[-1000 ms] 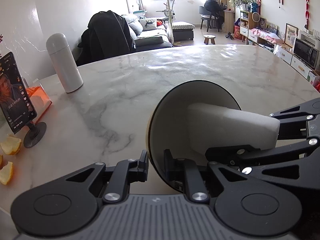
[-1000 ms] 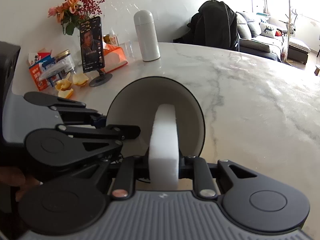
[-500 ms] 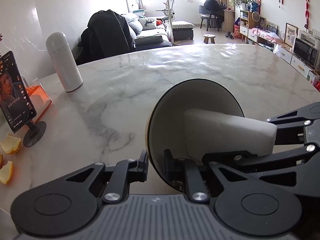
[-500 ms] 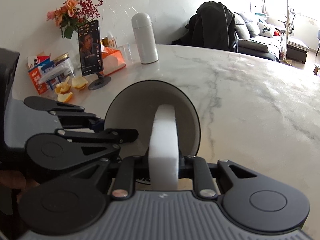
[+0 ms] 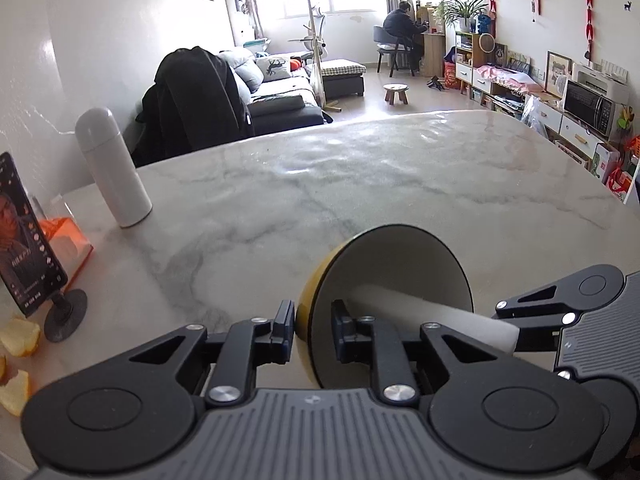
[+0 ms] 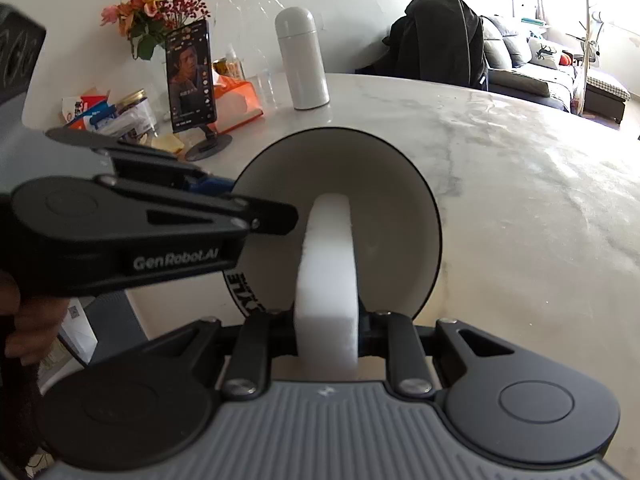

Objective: Clean bowl
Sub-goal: 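Tilt the bowl with the left gripper while the right gripper scrubs inside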

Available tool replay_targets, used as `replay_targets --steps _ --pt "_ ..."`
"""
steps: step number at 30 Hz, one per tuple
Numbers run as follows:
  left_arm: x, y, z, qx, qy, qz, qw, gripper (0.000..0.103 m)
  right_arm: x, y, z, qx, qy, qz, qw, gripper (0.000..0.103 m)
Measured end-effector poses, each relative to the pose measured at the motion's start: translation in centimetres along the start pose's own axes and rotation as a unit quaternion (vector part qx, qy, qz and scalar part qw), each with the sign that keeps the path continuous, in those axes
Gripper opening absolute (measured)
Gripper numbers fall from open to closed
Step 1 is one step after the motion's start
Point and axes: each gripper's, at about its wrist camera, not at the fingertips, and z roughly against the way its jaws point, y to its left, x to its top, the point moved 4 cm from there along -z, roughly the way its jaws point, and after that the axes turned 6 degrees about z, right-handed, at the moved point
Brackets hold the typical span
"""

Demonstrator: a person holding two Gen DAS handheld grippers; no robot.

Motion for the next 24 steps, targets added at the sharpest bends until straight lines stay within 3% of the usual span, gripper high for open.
replay_targets --steps 8,24 --pt "1.3 -1.4 -1.2 0.004 -0.007 -0.045 0.9989 0.023 0.0 0.0 0.0 -0.001 -0.001 0.002 1.000 0.022" --pt "0.0 0.2 -1.0 0.017 0.004 -0.020 0.9996 0.011 0.2 0.2 -0.1 0.002 0.002 0.003 1.000 0.024"
